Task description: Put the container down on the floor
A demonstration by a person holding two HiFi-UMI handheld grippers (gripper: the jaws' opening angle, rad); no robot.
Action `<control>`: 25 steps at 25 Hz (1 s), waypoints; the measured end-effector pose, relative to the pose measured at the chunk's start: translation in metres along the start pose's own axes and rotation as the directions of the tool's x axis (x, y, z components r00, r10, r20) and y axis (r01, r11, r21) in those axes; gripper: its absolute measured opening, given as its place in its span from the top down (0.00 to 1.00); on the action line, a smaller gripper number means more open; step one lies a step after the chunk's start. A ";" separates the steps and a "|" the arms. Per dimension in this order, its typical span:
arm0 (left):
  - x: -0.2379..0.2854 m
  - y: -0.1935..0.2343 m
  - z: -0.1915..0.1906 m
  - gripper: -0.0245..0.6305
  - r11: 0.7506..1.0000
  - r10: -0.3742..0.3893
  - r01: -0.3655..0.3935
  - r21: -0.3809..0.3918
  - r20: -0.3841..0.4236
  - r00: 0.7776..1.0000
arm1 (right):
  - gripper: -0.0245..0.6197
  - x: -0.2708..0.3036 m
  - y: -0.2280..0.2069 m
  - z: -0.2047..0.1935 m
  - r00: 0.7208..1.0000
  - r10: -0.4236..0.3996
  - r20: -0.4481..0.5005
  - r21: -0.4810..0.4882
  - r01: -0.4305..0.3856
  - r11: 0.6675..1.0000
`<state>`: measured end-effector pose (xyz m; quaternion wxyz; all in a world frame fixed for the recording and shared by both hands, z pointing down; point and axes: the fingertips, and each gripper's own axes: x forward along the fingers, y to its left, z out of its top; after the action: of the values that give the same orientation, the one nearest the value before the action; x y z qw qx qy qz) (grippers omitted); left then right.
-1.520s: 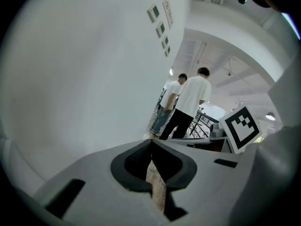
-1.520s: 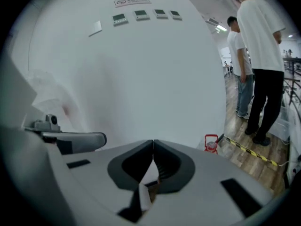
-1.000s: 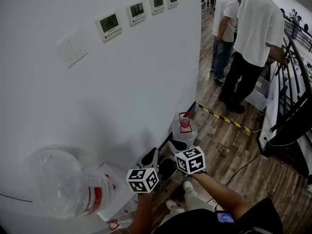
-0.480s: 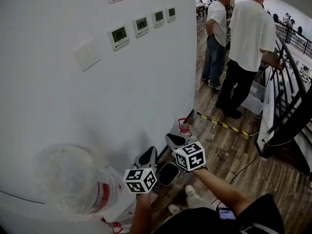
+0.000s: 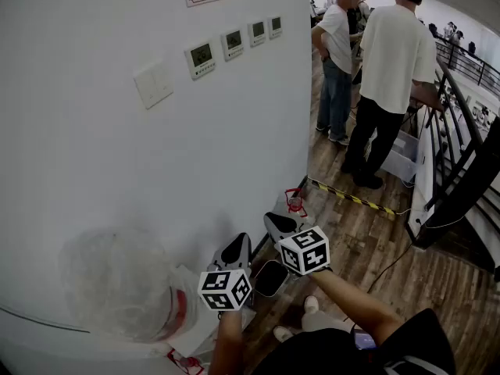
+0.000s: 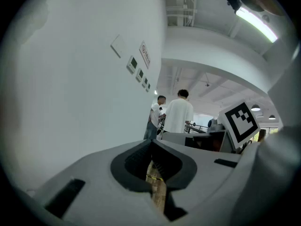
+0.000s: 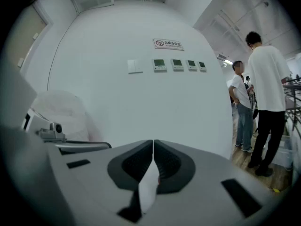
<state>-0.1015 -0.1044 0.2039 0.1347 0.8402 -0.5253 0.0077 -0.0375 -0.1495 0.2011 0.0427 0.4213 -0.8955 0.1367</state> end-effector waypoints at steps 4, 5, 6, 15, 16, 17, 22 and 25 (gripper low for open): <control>-0.005 0.004 0.005 0.93 1.000 -0.008 0.008 -0.015 0.018 1.000 | 0.91 0.001 0.008 -0.001 1.000 -0.004 -0.012 -0.012 0.004 1.000; -0.006 0.004 0.006 0.93 1.000 -0.009 0.009 -0.014 0.023 1.000 | 0.91 0.000 0.010 0.001 1.000 -0.003 -0.011 -0.018 0.003 1.000; -0.007 0.004 0.008 0.93 1.000 -0.010 0.011 -0.013 0.026 1.000 | 0.91 -0.001 0.012 0.003 1.000 -0.002 -0.008 -0.022 0.002 1.000; -0.023 0.000 0.021 0.93 0.999 0.014 -0.015 0.036 0.044 0.999 | 0.91 -0.004 0.025 0.017 0.998 0.043 0.037 -0.016 -0.043 0.999; -0.023 -0.001 0.022 0.93 0.999 0.016 -0.017 0.035 0.048 0.999 | 0.91 -0.005 0.026 0.017 0.998 0.051 0.036 -0.019 -0.050 0.999; -0.023 -0.003 0.023 0.93 0.999 0.018 -0.020 0.036 0.052 0.999 | 0.91 -0.007 0.027 0.017 0.998 0.059 0.034 -0.022 -0.058 0.998; -0.021 -0.019 0.026 0.93 0.999 0.024 -0.027 0.047 0.056 0.998 | 0.91 -0.019 0.021 0.021 0.996 0.078 0.044 -0.018 -0.078 0.997; -0.021 -0.029 0.028 0.93 0.998 0.029 -0.031 0.045 0.061 0.998 | 0.91 -0.028 0.018 0.026 0.995 0.091 0.050 -0.019 -0.090 0.996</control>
<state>-0.0888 -0.0809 0.1679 0.0990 0.8349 -0.5414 -0.0036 -0.0322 -0.1252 0.1673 0.0173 0.3832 -0.9156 0.1204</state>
